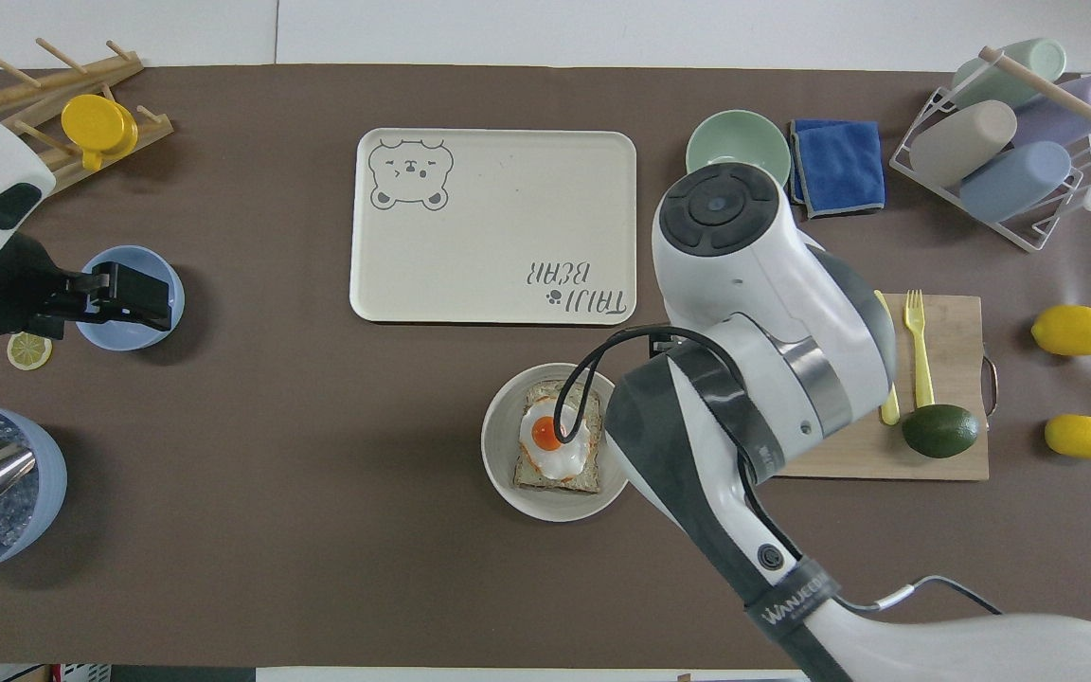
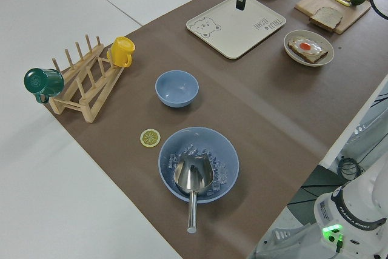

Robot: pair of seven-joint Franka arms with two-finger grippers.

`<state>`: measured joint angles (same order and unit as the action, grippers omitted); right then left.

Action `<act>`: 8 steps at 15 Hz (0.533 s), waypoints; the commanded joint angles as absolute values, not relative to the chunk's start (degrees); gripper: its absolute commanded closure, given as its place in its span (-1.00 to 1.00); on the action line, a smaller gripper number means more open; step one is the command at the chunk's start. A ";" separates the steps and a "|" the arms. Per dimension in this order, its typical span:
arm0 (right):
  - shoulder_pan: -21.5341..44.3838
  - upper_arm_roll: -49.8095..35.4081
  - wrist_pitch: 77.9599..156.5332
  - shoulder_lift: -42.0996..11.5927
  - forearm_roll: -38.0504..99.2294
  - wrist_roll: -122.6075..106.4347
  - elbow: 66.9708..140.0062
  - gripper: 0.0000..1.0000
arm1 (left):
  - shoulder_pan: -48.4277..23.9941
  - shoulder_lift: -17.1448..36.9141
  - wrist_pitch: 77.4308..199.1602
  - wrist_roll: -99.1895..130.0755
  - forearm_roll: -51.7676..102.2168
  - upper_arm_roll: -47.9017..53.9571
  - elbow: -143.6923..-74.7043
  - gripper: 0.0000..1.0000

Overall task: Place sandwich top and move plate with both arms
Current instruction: 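Grasp the bread slice with the right gripper and lift it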

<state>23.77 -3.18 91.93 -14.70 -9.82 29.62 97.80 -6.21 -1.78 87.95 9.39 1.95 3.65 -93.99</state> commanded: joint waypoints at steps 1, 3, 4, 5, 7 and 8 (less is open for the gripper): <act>26.88 -2.99 92.72 -20.46 -16.32 34.87 98.00 -1.00 | -5.36 -2.99 88.15 9.05 2.29 4.04 -94.92 -1.00; 27.51 -3.08 94.73 -21.79 -17.31 36.74 98.26 -1.00 | -5.36 -2.99 88.15 9.14 2.29 4.04 -94.92 -1.00; 27.34 -3.08 96.66 -21.88 -17.49 37.09 100.18 -1.00 | -5.36 -2.99 88.15 9.14 2.29 4.04 -94.92 -1.00; 27.25 -3.16 100.16 -21.36 -17.40 37.44 102.89 -0.86 | -5.36 -2.99 88.15 9.14 2.29 4.04 -94.92 -1.00; 26.64 -3.16 103.70 -20.57 -17.31 37.44 106.42 -0.60 | -5.36 -2.99 88.15 9.14 2.29 4.04 -94.92 -1.00; 26.46 -3.16 104.32 -20.31 -17.14 37.53 107.39 -0.57 | -5.36 -2.99 88.15 9.14 2.29 4.04 -94.92 -1.00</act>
<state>27.40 -3.00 101.41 -22.93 -16.23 36.65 102.82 -6.21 -1.79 87.95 9.39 1.95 3.65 -93.99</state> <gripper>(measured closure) 0.106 0.000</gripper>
